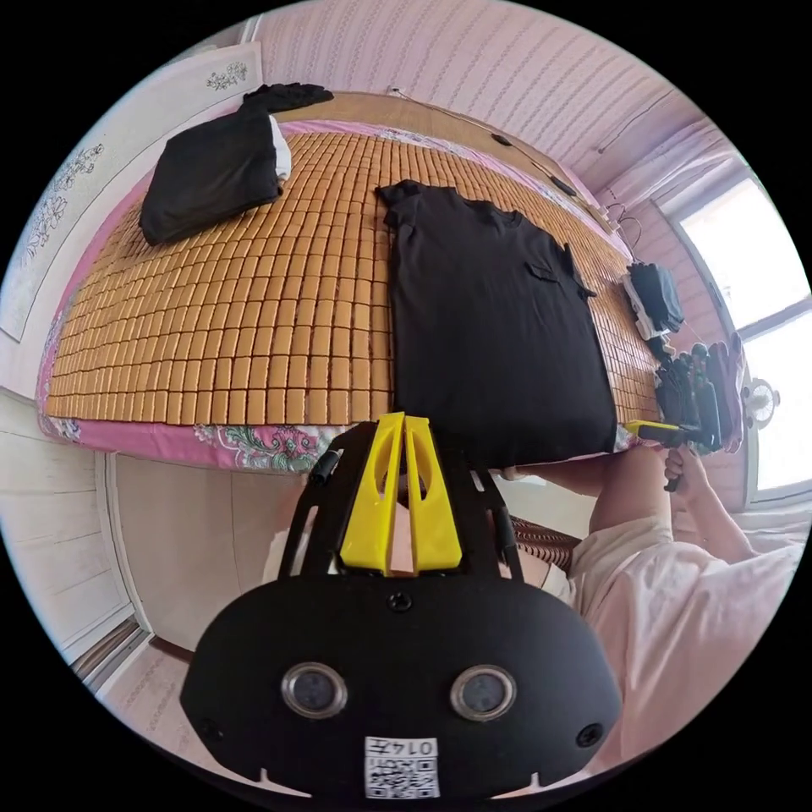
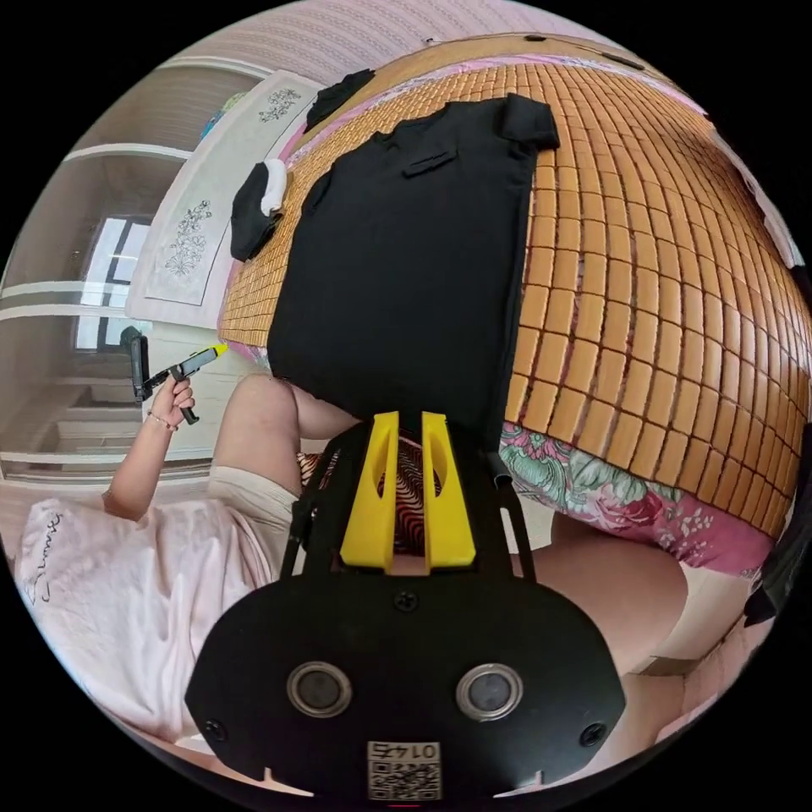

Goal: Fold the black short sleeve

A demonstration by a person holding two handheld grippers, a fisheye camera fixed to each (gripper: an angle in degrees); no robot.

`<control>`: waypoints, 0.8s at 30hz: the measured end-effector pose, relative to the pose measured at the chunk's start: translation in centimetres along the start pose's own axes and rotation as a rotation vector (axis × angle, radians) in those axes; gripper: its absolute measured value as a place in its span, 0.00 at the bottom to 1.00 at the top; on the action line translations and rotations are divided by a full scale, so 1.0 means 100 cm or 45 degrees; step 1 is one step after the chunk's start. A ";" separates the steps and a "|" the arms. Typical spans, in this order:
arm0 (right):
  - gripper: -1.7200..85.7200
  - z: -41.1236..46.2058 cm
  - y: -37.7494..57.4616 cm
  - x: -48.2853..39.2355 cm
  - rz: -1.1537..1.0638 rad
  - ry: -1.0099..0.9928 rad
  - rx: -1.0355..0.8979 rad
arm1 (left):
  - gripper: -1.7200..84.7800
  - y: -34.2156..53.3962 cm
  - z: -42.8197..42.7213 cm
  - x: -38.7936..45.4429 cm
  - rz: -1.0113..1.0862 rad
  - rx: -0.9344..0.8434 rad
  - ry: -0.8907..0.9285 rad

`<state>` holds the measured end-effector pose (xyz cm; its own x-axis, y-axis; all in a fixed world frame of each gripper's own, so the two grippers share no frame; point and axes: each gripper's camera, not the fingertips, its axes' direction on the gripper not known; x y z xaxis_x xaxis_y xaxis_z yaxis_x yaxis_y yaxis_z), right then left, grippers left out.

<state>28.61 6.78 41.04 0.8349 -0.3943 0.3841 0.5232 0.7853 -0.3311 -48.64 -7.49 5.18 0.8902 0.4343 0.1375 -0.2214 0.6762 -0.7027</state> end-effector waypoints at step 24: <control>0.08 0.122 -0.444 -0.200 -0.350 0.311 -0.041 | 0.10 -0.242 0.113 -0.018 0.041 0.104 0.070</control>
<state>-13.38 -14.35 58.54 0.6767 -0.6936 0.2469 0.7354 0.6203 -0.2728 -49.39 -17.98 29.82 0.9020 0.4250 0.0760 -0.2800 0.7098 -0.6464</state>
